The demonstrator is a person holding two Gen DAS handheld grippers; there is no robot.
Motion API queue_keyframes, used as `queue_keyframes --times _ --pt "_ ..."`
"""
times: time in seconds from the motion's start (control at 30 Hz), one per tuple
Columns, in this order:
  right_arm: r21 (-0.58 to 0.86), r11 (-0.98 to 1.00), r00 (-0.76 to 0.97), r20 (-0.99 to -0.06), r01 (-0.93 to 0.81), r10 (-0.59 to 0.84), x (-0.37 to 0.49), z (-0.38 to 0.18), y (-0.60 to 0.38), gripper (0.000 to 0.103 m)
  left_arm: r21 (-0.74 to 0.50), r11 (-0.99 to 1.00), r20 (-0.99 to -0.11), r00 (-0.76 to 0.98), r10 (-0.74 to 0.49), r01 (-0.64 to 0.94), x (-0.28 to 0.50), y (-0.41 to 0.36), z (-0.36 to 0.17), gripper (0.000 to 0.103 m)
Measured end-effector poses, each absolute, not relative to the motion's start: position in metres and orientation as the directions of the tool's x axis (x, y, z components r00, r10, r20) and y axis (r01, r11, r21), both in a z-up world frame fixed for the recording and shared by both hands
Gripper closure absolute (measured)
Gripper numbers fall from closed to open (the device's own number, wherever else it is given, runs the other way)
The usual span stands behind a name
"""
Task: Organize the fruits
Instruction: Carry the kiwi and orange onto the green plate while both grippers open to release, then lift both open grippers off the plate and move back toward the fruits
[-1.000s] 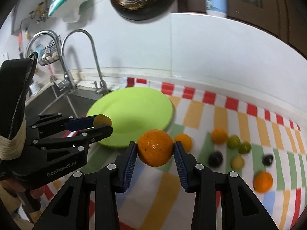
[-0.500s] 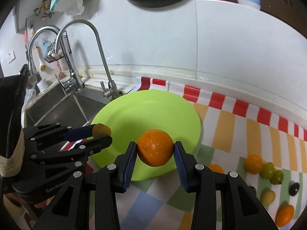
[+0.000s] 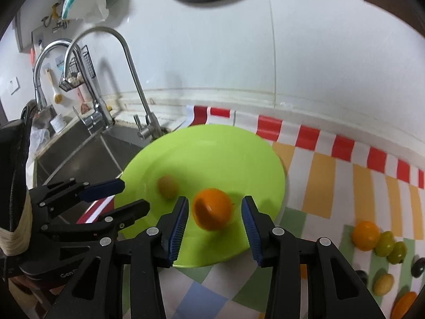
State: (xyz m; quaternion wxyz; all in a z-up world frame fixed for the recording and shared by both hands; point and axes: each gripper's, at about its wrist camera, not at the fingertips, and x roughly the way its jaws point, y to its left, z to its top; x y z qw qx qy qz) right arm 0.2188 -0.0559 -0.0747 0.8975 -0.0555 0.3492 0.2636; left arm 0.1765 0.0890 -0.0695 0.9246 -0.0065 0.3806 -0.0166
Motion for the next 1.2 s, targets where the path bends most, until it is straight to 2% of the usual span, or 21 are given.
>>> queue_keyframes --times 0.13,0.23,0.6,0.67,0.73,1.2 --pt "0.067 0.868 0.653 -0.631 -0.492 0.419 0.201 -0.059 -0.066 0.059 -0.017 1.000 -0.673 0.739 -0.030 0.026 0.161 0.083 -0.053 0.053" --pt "0.074 0.881 0.675 -0.614 -0.466 0.409 0.184 -0.048 -0.079 0.054 -0.020 0.999 -0.647 0.761 -0.038 0.033 0.147 0.076 -0.039 0.051" --pt "0.043 0.936 0.765 -0.563 -0.350 0.312 0.123 -0.019 -0.124 0.054 -0.036 0.996 -0.589 0.803 -0.088 0.083 0.101 0.042 -0.012 0.037" --pt "0.046 0.944 0.776 -0.557 -0.327 0.296 0.115 -0.016 -0.134 0.047 -0.041 0.995 -0.578 0.810 -0.102 0.096 0.093 0.034 -0.009 0.034" --pt "0.045 0.953 0.791 -0.547 -0.301 0.276 0.106 -0.013 -0.143 0.046 -0.044 0.994 -0.568 0.816 -0.111 0.105 0.086 0.027 -0.006 0.030" --pt "0.013 0.987 0.836 -0.530 -0.160 0.143 0.065 -0.005 -0.206 0.046 -0.026 0.980 -0.515 0.837 -0.184 0.199 0.064 -0.035 0.001 0.028"
